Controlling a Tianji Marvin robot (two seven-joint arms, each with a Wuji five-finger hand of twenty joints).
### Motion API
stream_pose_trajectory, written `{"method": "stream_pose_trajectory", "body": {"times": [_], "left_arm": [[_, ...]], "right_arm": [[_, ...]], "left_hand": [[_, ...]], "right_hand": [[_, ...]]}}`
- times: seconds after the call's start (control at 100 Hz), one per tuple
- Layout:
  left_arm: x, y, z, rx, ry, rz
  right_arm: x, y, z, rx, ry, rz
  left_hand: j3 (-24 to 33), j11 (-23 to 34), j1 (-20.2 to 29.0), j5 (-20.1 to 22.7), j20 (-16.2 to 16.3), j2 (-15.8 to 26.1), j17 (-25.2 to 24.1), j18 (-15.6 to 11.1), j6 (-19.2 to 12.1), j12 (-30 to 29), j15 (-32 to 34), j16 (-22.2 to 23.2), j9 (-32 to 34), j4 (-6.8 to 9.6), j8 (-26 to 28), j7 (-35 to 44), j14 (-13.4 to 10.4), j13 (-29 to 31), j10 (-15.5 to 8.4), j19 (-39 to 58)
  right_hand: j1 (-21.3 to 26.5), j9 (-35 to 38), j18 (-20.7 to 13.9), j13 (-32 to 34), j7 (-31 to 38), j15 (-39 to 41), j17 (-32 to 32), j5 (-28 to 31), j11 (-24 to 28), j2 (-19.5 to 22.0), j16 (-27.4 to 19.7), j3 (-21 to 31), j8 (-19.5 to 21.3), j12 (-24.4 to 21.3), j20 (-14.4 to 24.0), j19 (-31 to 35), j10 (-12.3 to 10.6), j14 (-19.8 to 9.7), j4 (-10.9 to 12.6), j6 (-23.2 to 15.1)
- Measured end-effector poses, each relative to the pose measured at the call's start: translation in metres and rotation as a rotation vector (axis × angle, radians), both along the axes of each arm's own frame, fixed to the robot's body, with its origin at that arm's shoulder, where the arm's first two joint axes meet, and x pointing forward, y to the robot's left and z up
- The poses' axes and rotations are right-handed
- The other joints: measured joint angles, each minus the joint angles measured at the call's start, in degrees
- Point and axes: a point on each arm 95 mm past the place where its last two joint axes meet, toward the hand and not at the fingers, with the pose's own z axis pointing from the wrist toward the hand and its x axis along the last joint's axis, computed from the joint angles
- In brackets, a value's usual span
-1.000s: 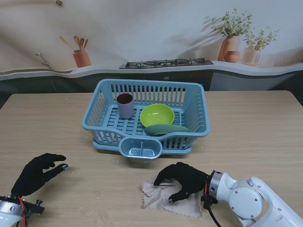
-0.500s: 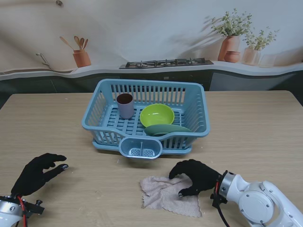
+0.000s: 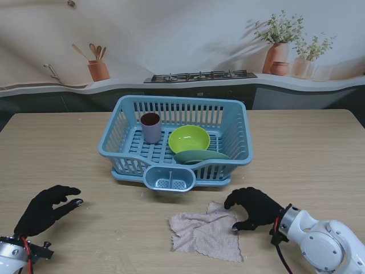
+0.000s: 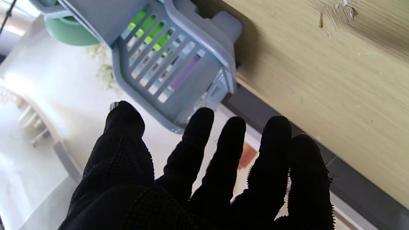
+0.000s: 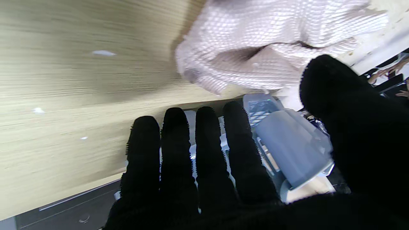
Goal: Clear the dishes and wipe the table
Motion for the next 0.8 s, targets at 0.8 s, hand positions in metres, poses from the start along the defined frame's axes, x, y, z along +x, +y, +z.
{"method": "stream_pose_trajectory", "body": {"times": [0.8], "left_arm": [[0.004, -0.008, 0.006, 0.028, 0.066, -0.043]], "right_arm": [[0.036, -0.058, -0.015, -0.136, -0.177, -0.182]], "left_hand": [[0.0, -0.1, 0.0, 0.0, 0.0, 0.0, 0.0, 0.0, 0.0, 0.0, 0.0, 0.0, 0.0, 0.00, 0.0, 0.0, 0.0, 0.0, 0.0, 0.0]], "right_hand": [[0.0, 0.6, 0.0, 1.5, -0.4, -1.4, 0.7, 0.0, -0.5, 0.0, -0.8, 0.0, 0.0, -0.1, -1.0, -0.2, 0.1, 0.0, 0.0, 0.1]]}}
